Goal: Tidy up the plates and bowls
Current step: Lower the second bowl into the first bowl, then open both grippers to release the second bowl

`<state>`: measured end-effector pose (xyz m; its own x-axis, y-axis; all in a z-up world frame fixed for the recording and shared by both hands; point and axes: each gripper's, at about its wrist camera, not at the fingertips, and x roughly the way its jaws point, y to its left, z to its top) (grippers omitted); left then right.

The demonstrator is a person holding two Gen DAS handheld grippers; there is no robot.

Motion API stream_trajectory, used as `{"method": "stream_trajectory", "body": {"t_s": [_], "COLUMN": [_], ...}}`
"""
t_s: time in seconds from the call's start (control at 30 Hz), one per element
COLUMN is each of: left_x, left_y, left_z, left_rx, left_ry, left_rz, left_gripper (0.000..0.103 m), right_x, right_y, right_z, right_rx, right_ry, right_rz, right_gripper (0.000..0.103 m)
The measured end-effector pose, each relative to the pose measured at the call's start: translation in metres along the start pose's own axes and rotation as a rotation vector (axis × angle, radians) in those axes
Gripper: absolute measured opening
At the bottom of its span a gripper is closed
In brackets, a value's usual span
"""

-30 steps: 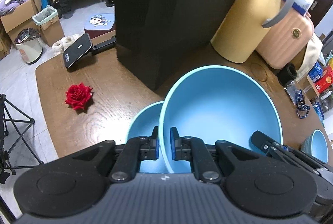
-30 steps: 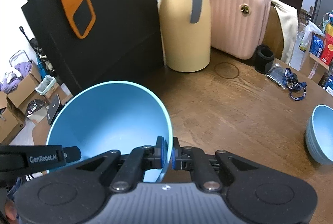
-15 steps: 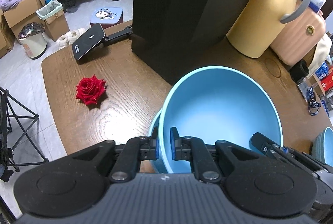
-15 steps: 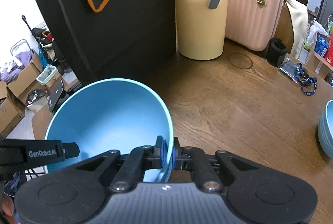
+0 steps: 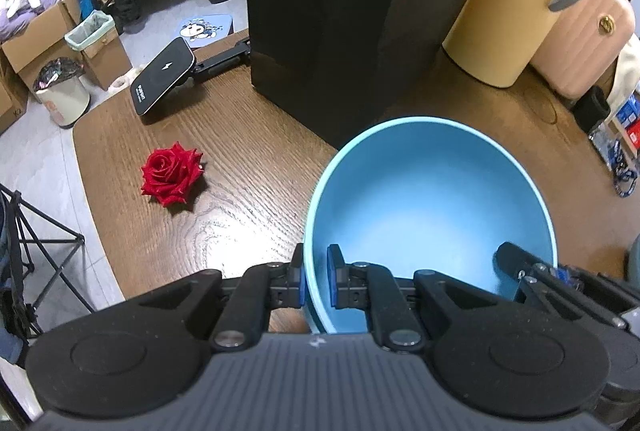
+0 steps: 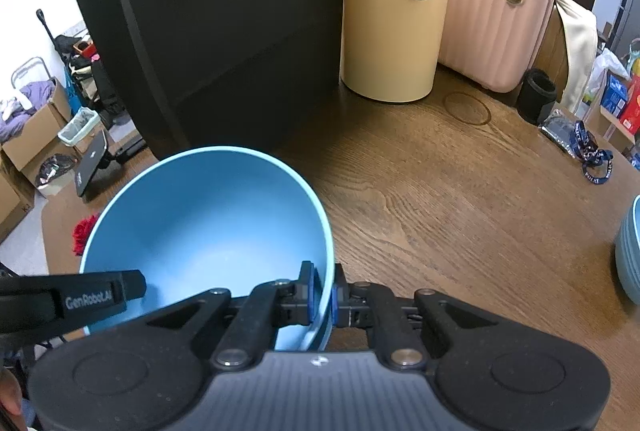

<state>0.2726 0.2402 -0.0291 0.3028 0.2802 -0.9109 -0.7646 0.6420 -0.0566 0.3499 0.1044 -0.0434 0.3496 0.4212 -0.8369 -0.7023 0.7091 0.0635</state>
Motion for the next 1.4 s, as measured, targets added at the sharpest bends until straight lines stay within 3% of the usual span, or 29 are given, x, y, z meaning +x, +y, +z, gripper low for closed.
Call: {"method": "stream_trajectory", "body": {"t_s": [0.1, 0.4, 0.83, 1.03, 1.1, 1.23, 1.4], "left_x": [0.001, 0.010, 0.019, 0.013, 0.010, 0.002, -0.009], "left_y": [-0.003, -0.004, -0.005, 0.001, 0.003, 0.008, 0.015], "left_z": [-0.002, -0.006, -0.013, -0.011, -0.010, -0.008, -0.006], "left_rx": [0.034, 0.087, 0.130, 0.126, 0.125, 0.120, 0.118], "left_ry": [-0.029, -0.019, -0.002, -0.032, -0.047, -0.072, -0.113], "left_rz": [0.025, 0.038, 0.025, -0.007, -0.011, -0.019, 0.021], "left_gripper": [0.011, 0.013, 0.014, 0.032, 0.042, 0.056, 0.082], "right_x": [0.002, 0.004, 0.006, 0.006, 0.005, -0.002, -0.012], "right_y": [0.004, 0.015, 0.013, 0.011, 0.010, 0.010, 0.008], "right_z": [-0.002, -0.011, -0.013, -0.015, -0.015, -0.015, -0.012], "right_rx": [-0.028, -0.097, -0.088, -0.072, -0.060, -0.048, -0.034], "right_ry": [-0.005, -0.027, -0.039, -0.040, -0.039, -0.054, -0.055], "right_rz": [-0.009, -0.047, -0.046, -0.034, -0.023, -0.012, -0.032], "right_gripper": [0.008, 0.009, 0.010, 0.014, 0.020, 0.053, 0.071]}}
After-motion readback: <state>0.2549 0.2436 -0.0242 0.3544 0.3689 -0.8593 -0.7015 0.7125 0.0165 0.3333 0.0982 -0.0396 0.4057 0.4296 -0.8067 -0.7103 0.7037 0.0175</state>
